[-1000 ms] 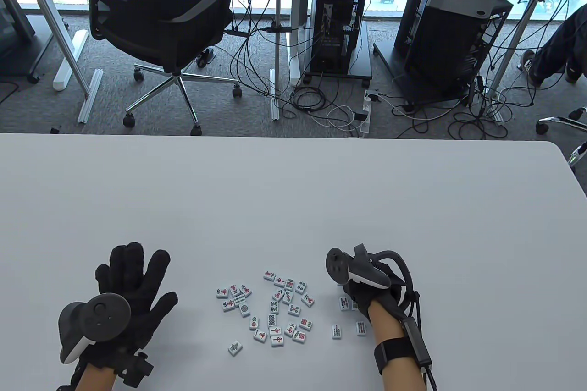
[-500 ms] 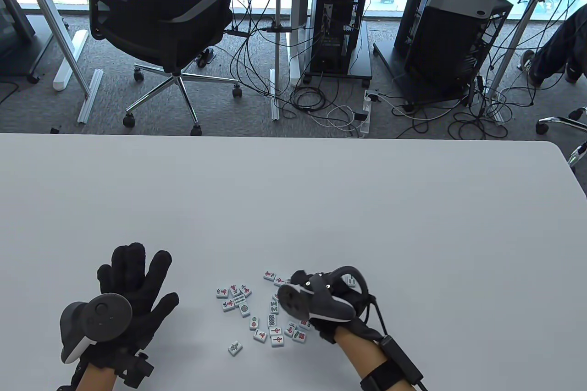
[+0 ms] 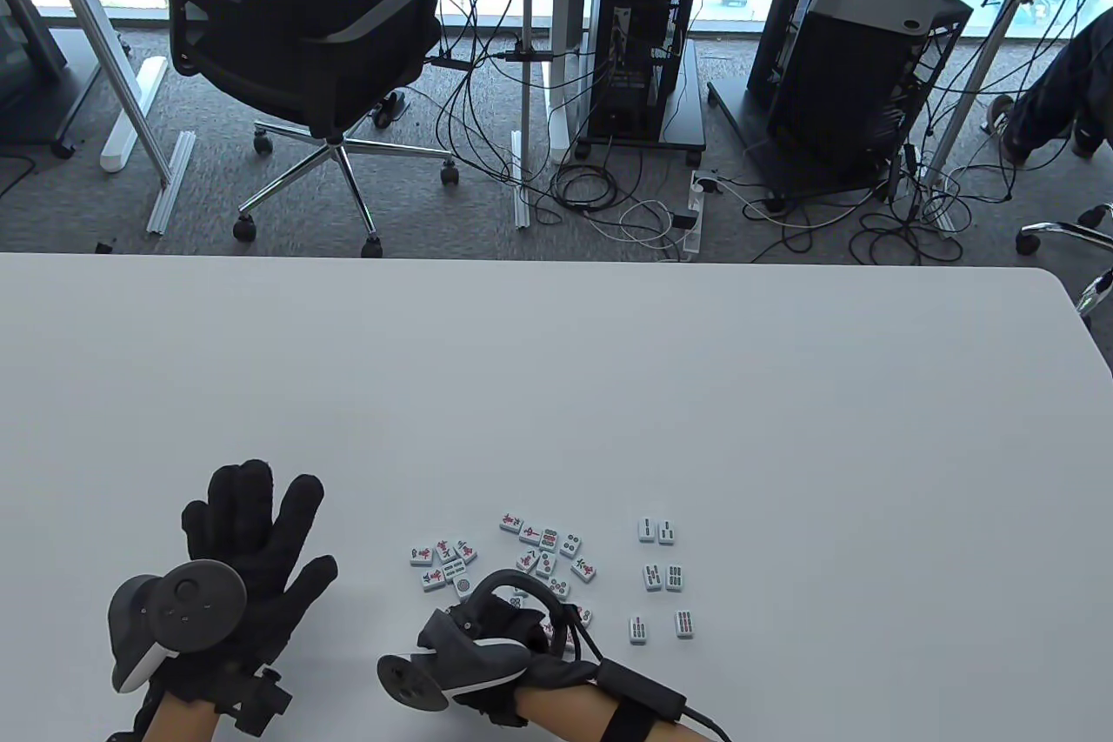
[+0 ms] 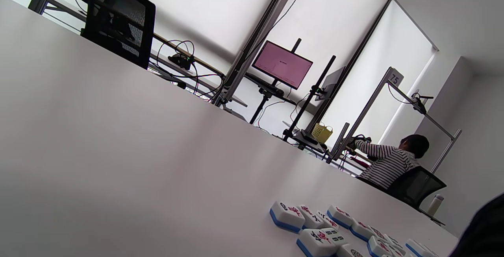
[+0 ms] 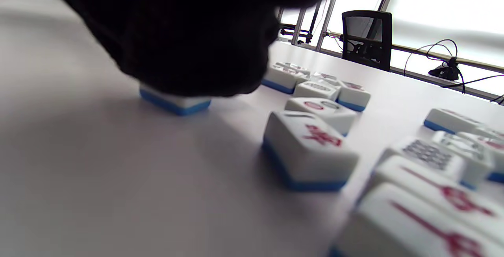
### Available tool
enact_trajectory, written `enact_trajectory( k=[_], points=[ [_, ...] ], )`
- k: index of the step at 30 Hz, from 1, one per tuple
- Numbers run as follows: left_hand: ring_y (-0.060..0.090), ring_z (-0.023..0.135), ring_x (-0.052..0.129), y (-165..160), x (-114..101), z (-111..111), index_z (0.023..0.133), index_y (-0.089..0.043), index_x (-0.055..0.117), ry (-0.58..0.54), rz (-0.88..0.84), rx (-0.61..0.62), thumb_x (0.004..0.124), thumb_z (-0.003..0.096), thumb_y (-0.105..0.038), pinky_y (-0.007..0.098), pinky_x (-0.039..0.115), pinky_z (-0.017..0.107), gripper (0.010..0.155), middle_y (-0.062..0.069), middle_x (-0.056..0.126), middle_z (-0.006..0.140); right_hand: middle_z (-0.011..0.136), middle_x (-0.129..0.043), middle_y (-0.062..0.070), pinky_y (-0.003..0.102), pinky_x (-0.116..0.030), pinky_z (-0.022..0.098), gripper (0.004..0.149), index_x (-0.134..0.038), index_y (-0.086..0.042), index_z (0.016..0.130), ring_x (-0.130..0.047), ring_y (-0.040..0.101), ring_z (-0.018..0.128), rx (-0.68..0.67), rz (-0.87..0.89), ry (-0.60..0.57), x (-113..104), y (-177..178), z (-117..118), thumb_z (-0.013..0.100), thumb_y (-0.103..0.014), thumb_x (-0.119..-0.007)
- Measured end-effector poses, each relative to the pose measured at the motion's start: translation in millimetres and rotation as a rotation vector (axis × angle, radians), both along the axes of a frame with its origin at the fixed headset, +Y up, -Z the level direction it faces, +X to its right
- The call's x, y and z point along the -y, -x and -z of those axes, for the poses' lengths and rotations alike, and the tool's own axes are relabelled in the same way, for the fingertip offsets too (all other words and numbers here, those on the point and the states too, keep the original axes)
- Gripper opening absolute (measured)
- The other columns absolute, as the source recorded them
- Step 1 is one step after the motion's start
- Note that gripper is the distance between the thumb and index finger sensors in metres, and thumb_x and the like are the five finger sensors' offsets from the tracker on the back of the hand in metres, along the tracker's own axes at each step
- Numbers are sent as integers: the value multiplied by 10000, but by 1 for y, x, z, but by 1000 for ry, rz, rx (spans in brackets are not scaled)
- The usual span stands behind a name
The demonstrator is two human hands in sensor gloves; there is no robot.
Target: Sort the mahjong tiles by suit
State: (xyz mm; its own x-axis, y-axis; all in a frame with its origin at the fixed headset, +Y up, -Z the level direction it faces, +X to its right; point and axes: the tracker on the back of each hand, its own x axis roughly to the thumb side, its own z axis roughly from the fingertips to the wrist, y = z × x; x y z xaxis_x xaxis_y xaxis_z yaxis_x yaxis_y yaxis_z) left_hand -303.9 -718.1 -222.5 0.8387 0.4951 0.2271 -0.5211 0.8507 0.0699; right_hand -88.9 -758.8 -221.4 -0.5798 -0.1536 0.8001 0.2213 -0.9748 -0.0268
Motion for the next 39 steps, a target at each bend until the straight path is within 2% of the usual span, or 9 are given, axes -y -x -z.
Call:
enact_trajectory(
  k=[5,9,13,17,20,26,30,34,39],
  points=[
    [132,1055,-215,0,0,0,1106,-466,202,3,3,0,533,473,-730,558,-110,698,761,-198,-153,1090,197,-981,8,254,-798,-36,458,-920,-14,611,-852,64,-43,138,15,76,1,0,10,416,-406,-782],
    [132,1056,-214,0,0,0,1108,-463,205,2,2,-2,533,474,-730,558,-111,697,762,-198,-151,1091,266,-999,38,275,-817,7,474,-892,-17,700,-887,95,8,141,94,82,-10,-7,14,403,-377,-806],
    [133,1056,-214,0,0,0,1107,-463,206,5,7,-3,534,473,-730,558,-111,696,762,-197,-151,1091,368,-1000,53,292,-832,75,500,-818,-106,842,-913,119,90,33,45,159,-14,-10,13,389,-316,-848],
    [133,1057,-211,0,0,0,1107,-463,207,9,7,-5,533,472,-731,558,-110,697,762,-198,-149,1092,386,-993,40,284,-834,89,602,-726,-163,922,-910,108,108,-32,-59,64,-7,-7,5,361,-323,-875],
    [133,1057,-212,0,1,0,1108,-462,206,13,13,-3,532,472,-732,559,-110,697,764,-197,-150,1092,376,-989,30,280,-830,84,619,-714,-165,927,-904,103,100,-90,-92,52,2,-3,0,354,-338,-875],
    [136,1058,-209,0,1,0,1107,-463,205,21,8,0,531,473,-732,560,-106,698,762,-195,-148,1093,343,-985,24,277,-823,63,583,-755,-68,858,-893,96,72,-148,-100,19,8,1,-4,352,-337,-863],
    [136,1058,-211,1,1,0,1106,-464,203,18,-7,-4,531,473,-732,559,-107,698,762,-196,-150,1092,333,-985,29,274,-826,53,582,-775,-31,832,-894,91,61,-161,-59,70,6,-4,0,344,-331,-874],
    [136,1058,-211,1,1,0,1106,-467,203,13,-12,-3,531,472,-732,560,-108,698,761,-196,-150,1093,332,-986,33,278,-828,56,581,-776,-28,827,-896,94,62,-91,29,29,-17,-19,11,339,-326,-879],
    [135,1058,-211,1,1,1,1106,-466,204,14,-8,-1,532,472,-733,560,-109,697,762,-196,-150,1092,347,-986,35,282,-830,70,581,-771,-40,838,-900,101,76,105,118,-29,-58,-61,52,342,-323,-878]
  ],
)
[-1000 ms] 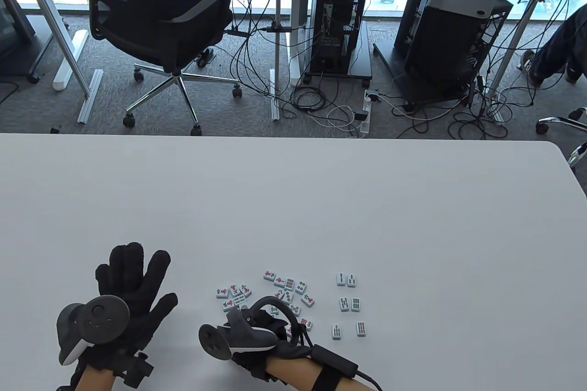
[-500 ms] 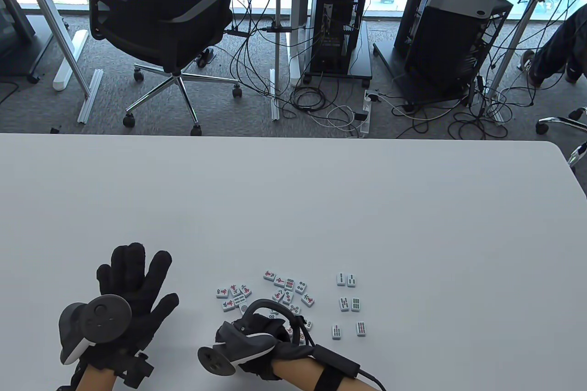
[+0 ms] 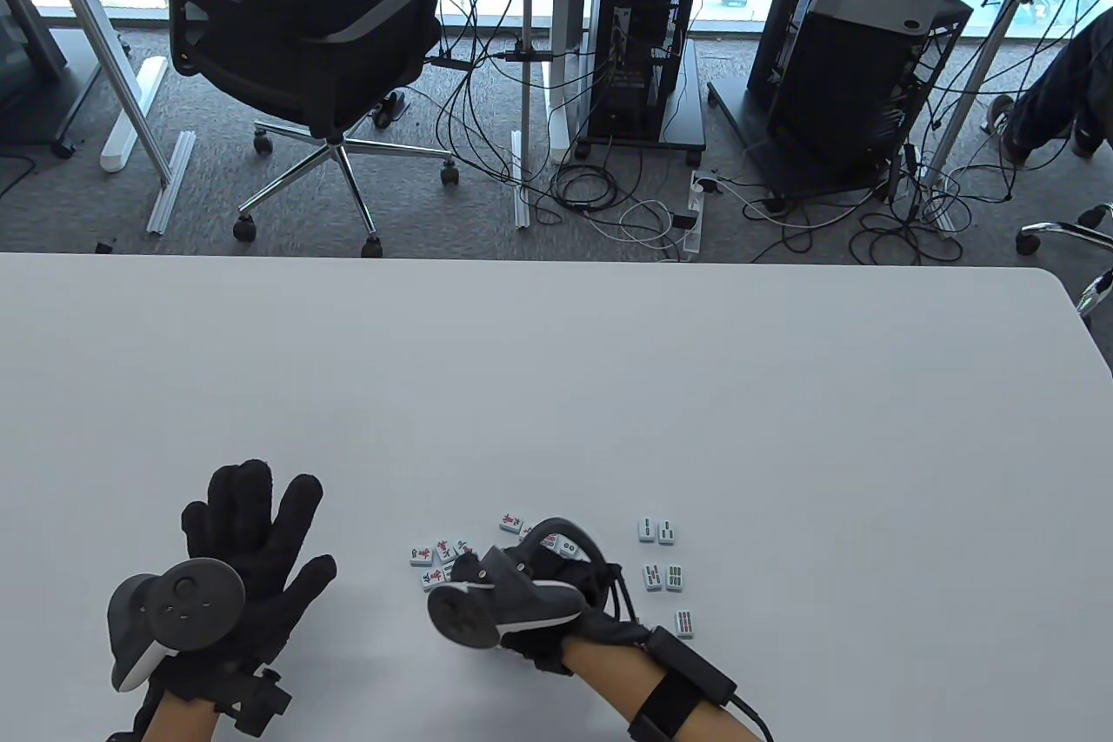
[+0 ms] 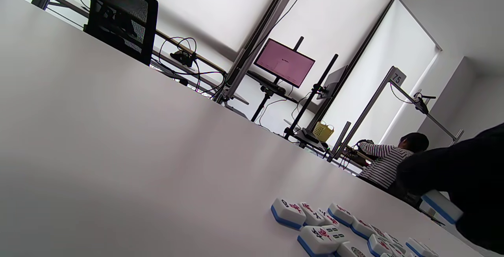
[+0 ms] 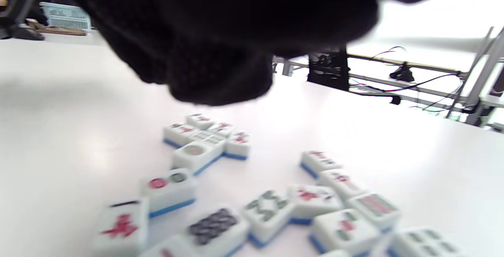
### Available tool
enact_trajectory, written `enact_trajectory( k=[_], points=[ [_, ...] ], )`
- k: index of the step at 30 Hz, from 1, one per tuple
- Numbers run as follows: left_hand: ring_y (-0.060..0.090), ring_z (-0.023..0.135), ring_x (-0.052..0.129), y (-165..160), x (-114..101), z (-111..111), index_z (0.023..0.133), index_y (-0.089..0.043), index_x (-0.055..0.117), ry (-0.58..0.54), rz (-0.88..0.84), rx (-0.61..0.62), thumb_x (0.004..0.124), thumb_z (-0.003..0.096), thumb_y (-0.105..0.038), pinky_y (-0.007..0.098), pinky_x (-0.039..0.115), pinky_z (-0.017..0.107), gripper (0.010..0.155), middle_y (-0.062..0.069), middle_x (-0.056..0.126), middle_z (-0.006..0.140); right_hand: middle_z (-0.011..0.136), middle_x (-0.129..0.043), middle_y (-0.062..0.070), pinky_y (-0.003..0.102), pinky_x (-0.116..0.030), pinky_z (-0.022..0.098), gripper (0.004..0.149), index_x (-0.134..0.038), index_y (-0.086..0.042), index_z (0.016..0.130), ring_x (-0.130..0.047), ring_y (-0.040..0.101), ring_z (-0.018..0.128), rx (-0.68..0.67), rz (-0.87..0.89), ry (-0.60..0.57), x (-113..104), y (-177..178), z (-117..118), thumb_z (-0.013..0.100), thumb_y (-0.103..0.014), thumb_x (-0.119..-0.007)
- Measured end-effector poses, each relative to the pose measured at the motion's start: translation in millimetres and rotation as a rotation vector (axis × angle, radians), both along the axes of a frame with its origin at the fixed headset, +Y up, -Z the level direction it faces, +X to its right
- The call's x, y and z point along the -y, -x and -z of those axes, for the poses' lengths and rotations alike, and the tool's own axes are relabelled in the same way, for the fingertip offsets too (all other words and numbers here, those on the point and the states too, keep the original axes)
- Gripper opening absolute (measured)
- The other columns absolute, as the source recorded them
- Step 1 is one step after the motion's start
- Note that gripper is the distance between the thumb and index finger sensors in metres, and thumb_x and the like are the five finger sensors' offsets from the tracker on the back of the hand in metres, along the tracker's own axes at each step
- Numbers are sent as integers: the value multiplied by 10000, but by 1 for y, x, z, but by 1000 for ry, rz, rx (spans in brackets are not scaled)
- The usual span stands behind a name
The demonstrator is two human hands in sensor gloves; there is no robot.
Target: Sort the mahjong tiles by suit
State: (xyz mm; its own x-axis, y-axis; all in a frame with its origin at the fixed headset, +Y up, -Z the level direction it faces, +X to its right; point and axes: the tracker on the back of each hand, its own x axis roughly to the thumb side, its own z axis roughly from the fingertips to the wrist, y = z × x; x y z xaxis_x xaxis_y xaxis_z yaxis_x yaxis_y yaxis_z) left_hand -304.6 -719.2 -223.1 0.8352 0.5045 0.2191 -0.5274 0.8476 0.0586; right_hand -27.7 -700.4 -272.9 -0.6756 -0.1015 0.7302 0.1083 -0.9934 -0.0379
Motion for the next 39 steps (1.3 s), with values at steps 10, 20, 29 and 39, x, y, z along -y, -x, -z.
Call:
enact_trajectory(
  k=[10,20,29,39],
  points=[
    [134,1056,-214,0,0,0,1106,-467,202,-5,8,0,532,472,-732,559,-111,697,762,-198,-152,1091,365,-987,37,280,-837,79,574,-766,-44,846,-909,101,91,290,-127,35,23,-91,67,354,-320,-870],
    [133,1057,-212,0,0,0,1106,-466,204,-3,6,-2,532,473,-732,559,-110,697,761,-197,-149,1092,363,-983,36,277,-832,71,554,-778,-57,837,-902,97,85,338,-230,53,57,-102,76,357,-318,-868],
    [133,1057,-211,0,0,0,1107,-464,205,6,6,-8,532,473,-732,559,-110,697,762,-197,-148,1093,338,-978,36,268,-813,44,541,-787,-67,836,-881,88,55,364,-263,50,62,-104,79,363,-316,-865],
    [133,1058,-211,0,0,0,1107,-464,207,8,6,-7,532,472,-732,558,-109,698,761,-197,-148,1093,359,-990,36,269,-817,53,590,-737,-98,890,-893,94,67,412,-313,27,48,-98,73,366,-342,-855]
  ],
)
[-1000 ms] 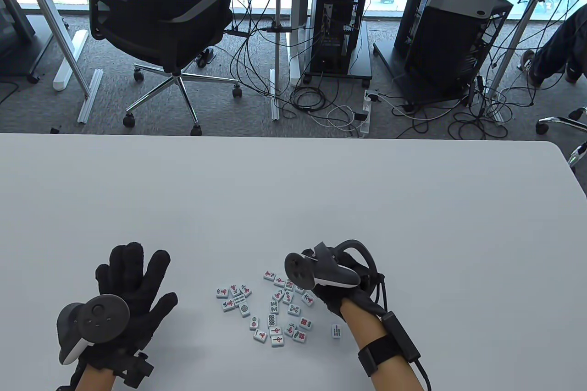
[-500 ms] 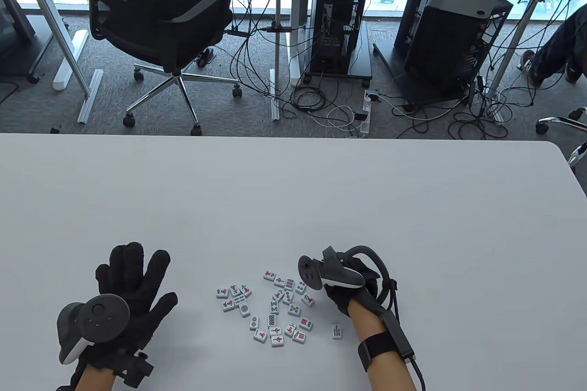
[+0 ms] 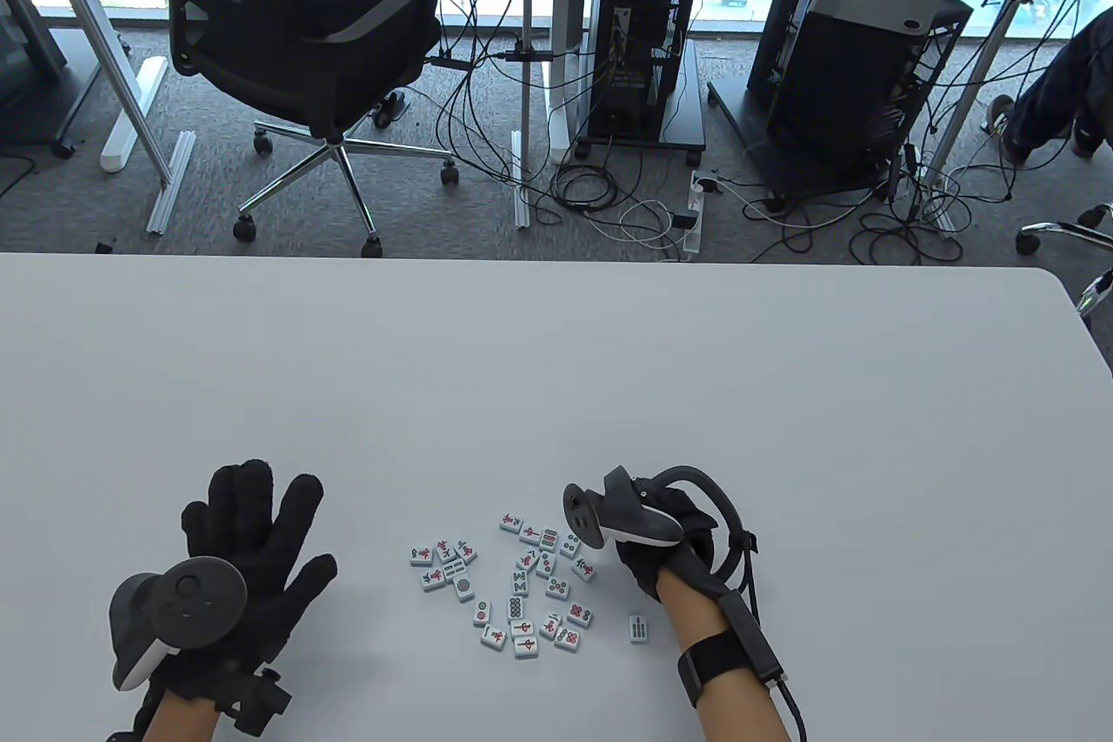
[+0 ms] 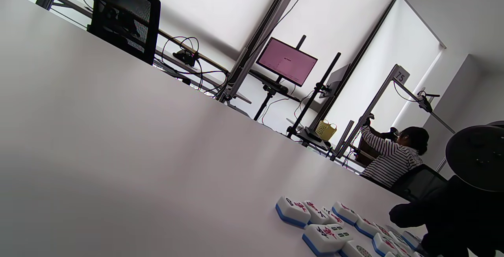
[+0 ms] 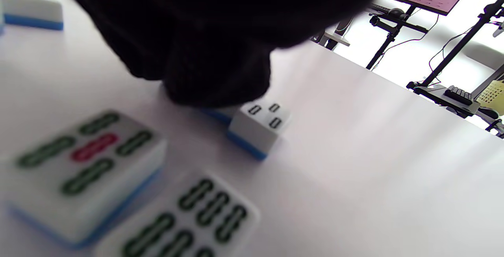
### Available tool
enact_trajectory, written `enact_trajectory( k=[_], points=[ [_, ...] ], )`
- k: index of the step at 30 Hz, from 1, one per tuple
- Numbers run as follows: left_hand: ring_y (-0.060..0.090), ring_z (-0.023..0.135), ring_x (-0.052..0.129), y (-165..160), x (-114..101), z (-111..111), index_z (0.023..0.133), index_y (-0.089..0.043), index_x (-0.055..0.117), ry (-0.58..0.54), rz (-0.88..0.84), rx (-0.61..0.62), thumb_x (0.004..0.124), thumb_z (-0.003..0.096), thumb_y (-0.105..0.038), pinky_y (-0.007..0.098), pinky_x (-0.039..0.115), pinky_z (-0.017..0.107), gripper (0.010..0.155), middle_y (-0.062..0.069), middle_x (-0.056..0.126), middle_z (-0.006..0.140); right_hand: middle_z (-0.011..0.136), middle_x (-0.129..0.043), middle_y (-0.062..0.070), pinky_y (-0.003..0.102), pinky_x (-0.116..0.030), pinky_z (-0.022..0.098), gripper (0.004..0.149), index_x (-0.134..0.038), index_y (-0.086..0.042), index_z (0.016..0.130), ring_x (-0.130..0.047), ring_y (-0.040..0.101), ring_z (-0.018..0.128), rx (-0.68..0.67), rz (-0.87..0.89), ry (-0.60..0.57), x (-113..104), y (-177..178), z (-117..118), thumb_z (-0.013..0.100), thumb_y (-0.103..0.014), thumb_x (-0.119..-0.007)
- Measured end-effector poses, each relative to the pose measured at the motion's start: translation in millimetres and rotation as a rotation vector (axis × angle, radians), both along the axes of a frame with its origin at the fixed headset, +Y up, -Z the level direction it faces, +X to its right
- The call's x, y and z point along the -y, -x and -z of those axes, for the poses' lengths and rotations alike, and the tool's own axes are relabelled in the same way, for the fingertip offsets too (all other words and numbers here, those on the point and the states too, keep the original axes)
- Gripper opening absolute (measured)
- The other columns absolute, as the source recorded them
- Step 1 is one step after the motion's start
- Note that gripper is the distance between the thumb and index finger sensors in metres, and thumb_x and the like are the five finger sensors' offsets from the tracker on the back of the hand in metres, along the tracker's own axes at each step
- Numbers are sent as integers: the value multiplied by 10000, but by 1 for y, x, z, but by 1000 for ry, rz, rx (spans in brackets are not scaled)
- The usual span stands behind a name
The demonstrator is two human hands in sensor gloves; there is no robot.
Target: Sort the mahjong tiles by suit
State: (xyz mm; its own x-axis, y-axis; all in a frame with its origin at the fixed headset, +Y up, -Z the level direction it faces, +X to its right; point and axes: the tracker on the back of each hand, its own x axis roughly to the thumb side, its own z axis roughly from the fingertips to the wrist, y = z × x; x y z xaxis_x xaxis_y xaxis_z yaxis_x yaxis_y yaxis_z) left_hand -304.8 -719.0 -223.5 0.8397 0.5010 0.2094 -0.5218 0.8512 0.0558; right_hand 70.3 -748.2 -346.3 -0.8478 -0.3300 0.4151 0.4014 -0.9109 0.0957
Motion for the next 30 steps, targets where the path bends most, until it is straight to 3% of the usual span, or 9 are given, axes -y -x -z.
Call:
enact_trajectory(
  k=[6,12,17,25,30],
  points=[
    [136,1059,-207,-1,1,0,1109,-462,208,5,7,4,534,472,-732,560,-106,698,764,-195,-145,1095,343,-998,41,267,-816,39,575,-788,-87,857,-895,95,54,-133,122,-18,-18,38,-26,380,-407,-809],
    [135,1059,-207,-1,0,0,1109,-459,211,3,10,-1,533,473,-732,559,-103,701,763,-195,-144,1094,286,-993,29,268,-804,12,528,-888,-62,712,-875,89,16,-243,97,-94,-14,81,-48,361,-449,-808],
    [137,1059,-207,-1,0,0,1109,-459,212,0,5,1,534,472,-732,559,-104,700,764,-193,-144,1094,251,-986,17,265,-797,-3,492,-914,-69,642,-861,82,-7,-289,5,-92,-2,101,-53,343,-450,-830],
    [137,1060,-204,-2,1,0,1109,-459,212,6,8,4,533,473,-733,559,-102,701,763,-194,-143,1094,265,-986,15,270,-802,10,477,-904,-81,669,-866,85,7,-309,72,-216,3,121,-52,346,-422,-823],
    [135,1060,-204,-1,0,0,1108,-462,212,-4,1,6,534,472,-732,560,-102,701,762,-195,-144,1094,286,-989,23,268,-806,18,517,-869,-81,758,-873,85,20,-280,133,-65,-2,120,-49,361,-409,-827]
  ],
)
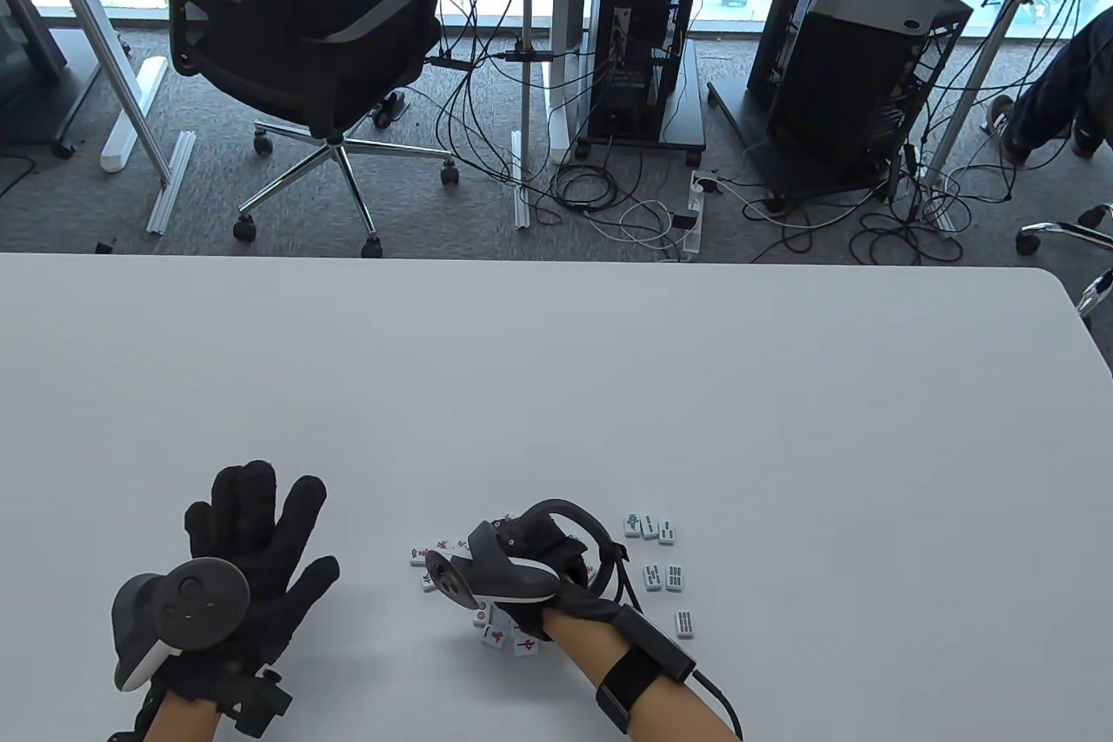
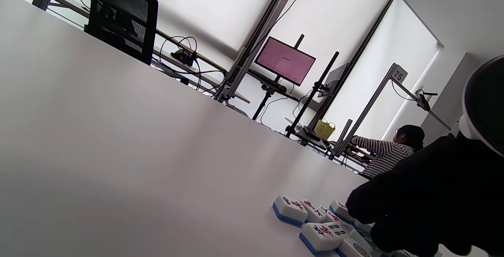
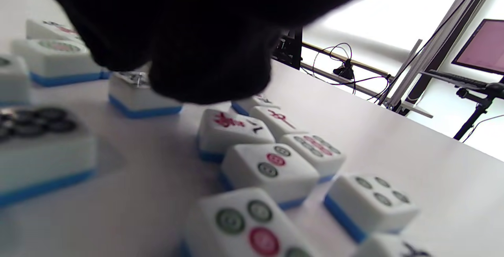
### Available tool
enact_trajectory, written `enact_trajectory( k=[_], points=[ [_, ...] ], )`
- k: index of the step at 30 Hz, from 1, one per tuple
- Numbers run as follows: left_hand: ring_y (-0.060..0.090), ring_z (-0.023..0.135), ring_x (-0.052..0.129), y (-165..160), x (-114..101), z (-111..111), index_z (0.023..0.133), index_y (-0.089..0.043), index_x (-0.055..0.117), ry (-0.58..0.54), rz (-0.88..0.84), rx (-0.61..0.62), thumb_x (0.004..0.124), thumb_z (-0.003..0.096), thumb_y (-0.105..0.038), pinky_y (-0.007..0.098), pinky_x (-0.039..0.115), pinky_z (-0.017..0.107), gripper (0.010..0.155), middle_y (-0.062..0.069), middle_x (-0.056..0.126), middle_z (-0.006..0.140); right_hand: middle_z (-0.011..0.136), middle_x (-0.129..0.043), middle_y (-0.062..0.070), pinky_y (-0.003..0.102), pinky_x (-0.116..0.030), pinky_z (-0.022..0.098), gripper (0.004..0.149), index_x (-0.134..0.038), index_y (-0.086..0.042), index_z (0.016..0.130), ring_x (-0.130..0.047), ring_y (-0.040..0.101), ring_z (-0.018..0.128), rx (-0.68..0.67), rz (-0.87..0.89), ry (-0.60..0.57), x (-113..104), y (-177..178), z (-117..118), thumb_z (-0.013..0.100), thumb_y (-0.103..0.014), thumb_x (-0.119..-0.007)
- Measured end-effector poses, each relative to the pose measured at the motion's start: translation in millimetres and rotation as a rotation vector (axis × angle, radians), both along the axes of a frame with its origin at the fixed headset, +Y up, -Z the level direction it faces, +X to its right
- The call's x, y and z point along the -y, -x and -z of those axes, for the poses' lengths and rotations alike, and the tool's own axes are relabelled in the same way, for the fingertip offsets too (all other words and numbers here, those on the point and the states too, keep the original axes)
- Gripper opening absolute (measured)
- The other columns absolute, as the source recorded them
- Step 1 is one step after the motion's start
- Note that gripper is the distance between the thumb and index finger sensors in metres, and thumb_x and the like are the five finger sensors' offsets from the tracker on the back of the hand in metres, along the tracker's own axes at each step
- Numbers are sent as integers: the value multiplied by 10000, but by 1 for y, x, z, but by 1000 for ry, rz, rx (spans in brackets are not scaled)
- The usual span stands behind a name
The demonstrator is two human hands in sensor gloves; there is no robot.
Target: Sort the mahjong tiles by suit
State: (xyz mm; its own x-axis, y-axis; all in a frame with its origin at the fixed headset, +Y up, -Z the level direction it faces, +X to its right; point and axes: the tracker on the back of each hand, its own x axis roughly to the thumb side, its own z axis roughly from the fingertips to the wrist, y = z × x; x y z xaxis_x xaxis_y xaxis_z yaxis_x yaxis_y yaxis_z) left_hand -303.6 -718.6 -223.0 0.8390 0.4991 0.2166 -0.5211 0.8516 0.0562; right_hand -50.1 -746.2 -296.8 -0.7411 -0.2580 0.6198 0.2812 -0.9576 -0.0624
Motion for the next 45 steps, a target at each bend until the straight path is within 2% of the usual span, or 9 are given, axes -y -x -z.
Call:
enact_trajectory(
  k=[4,9,16,21,25,28,35,39,45],
  points=[
    [137,1061,-203,0,0,0,1109,-459,213,3,3,-2,534,473,-731,560,-102,702,762,-194,-143,1095,284,-986,21,264,-803,15,575,-828,-74,813,-868,81,19,21,-48,74,1,3,1,340,-399,-864],
    [137,1062,-201,-1,0,0,1109,-460,215,4,10,-1,535,471,-732,560,-100,702,763,-195,-142,1095,264,-981,14,260,-795,0,575,-823,-60,812,-856,74,1,50,-95,104,12,11,4,337,-378,-879],
    [138,1062,-200,-1,0,0,1109,-460,215,5,8,2,535,471,-732,560,-100,702,763,-194,-141,1095,249,-978,10,256,-797,-7,575,-828,-21,782,-854,69,-10,61,-51,171,9,9,9,322,-359,-901],
    [138,1061,-201,-1,0,0,1110,-457,215,4,6,2,534,473,-732,560,-101,702,764,-193,-141,1095,261,-981,3,253,-806,3,576,-829,-39,790,-863,65,2,33,38,127,-14,-16,4,318,-362,-900],
    [138,1061,-201,-1,0,0,1108,-460,213,4,11,3,534,473,-732,560,-101,702,762,-193,-142,1095,275,-982,6,252,-811,13,579,-823,-35,797,-869,66,15,48,76,76,-36,-55,-5,321,-356,-898],
    [139,1061,-201,-2,0,0,1109,-459,213,6,14,4,534,472,-732,559,-100,702,764,-193,-141,1095,285,-982,9,253,-814,21,580,-816,-35,805,-873,67,24,72,39,68,-39,-90,-16,324,-351,-894],
    [139,1061,-201,-3,1,0,1109,-459,212,12,23,5,533,472,-732,560,-100,702,764,-192,-142,1095,295,-983,9,254,-815,27,579,-812,-40,811,-875,68,31,147,-38,113,-19,-145,-41,327,-348,-890],
    [139,1061,-202,-3,1,0,1108,-460,211,16,30,5,533,472,-732,560,-100,701,763,-193,-144,1094,293,-983,7,254,-815,25,579,-812,-41,809,-875,68,29,158,-55,109,-5,-156,-53,325,-350,-890],
    [138,1061,-202,-4,1,0,1108,-459,213,17,31,6,534,471,-732,560,-101,701,763,-193,-143,1094,292,-982,6,254,-814,23,575,-811,-47,811,-873,68,27,175,-92,91,9,-161,-54,327,-350,-885]
  ],
)
